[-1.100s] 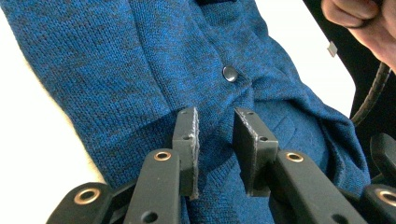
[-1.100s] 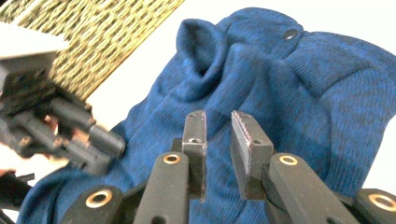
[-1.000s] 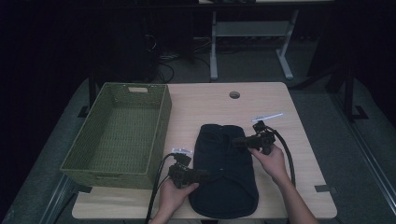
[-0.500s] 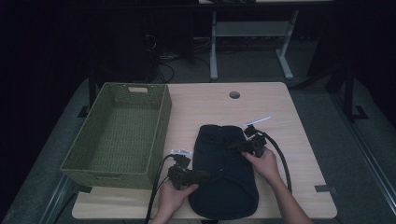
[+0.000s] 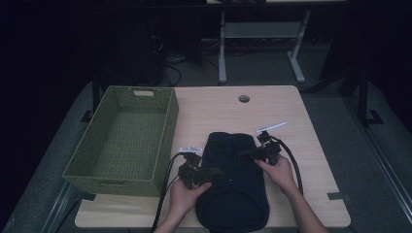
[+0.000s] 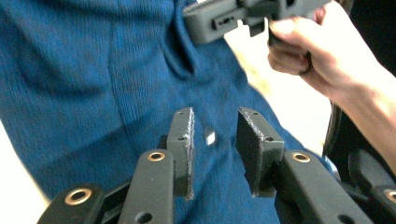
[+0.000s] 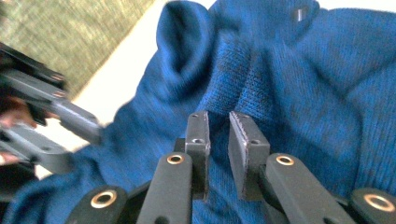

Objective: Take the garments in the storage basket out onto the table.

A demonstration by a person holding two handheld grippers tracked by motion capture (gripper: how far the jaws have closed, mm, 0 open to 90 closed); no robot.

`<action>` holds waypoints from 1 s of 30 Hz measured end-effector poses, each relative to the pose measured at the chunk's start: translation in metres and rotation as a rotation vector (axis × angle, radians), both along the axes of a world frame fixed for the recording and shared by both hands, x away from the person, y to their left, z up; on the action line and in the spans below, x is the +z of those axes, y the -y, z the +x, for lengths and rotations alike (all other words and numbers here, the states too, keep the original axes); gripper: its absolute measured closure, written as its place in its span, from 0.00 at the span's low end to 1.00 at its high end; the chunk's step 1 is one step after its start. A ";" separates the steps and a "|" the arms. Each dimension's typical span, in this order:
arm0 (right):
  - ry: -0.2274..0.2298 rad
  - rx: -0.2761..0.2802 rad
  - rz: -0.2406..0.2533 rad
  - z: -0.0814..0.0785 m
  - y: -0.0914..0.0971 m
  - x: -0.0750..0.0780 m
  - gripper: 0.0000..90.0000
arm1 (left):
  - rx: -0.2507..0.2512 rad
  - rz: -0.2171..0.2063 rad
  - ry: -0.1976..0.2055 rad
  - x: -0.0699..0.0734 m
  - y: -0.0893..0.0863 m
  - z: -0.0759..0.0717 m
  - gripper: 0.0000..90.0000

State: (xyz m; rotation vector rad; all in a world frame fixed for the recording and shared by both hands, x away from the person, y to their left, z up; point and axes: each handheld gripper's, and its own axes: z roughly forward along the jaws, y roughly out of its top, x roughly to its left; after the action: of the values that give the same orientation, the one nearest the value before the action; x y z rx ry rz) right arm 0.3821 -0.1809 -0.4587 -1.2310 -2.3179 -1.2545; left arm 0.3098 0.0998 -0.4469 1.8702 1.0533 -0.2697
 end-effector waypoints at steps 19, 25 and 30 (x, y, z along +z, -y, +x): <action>-0.012 -0.057 -0.020 0.022 -0.020 -0.001 0.86 | 0.109 -0.018 0.005 -0.005 -0.004 0.030 0.74; 0.027 -0.045 0.008 0.007 -0.007 0.011 0.86 | 0.150 -0.050 -0.001 -0.011 -0.003 0.043 0.74; 0.004 -0.023 -0.017 -0.001 -0.004 0.007 0.85 | 0.158 -0.024 -0.030 -0.019 0.001 0.051 0.74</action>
State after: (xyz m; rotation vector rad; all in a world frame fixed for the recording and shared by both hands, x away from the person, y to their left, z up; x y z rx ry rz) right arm 0.3813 -0.1772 -0.4517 -1.2648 -2.3285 -1.2486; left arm 0.3607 0.0988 -0.4663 1.7550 1.2063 -0.2173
